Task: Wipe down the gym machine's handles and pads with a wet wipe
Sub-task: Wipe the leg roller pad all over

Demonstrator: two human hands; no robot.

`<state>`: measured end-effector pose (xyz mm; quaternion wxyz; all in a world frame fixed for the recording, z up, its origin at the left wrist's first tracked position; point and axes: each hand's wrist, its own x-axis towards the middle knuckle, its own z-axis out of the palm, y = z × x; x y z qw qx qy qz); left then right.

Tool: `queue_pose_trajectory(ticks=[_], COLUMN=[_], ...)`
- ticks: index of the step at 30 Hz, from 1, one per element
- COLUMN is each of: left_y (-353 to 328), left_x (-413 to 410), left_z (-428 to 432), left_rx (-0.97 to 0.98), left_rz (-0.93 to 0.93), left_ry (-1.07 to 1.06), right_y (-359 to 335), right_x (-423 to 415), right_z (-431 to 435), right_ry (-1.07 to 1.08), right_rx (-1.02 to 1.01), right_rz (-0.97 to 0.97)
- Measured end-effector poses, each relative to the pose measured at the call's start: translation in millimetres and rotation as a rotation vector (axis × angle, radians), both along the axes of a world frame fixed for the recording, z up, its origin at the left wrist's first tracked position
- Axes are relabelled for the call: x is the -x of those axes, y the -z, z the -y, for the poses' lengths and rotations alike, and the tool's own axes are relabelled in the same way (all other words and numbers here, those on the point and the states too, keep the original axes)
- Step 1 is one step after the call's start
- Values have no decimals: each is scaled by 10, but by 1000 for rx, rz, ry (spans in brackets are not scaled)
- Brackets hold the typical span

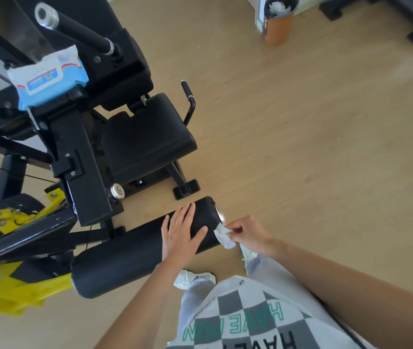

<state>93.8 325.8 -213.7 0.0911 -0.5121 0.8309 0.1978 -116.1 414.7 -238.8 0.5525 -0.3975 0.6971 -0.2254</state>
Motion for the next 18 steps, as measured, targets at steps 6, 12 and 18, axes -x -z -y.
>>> queue_pose_trajectory(ticks=[6,12,18], left_y=[-128,-188,-20], left_x=[67,-19,-163], left_z=[330,94,-340], left_rx=[-117,172,189], left_rz=[-15,-137,-28], left_ry=[-59,-98,-44], right_y=[67,-121,-161], right_x=[139,171,-84], right_z=[-6,219,193], right_ry=[-28,254,151], right_rx=[-42,47,87], right_rz=[-113,-49,48])
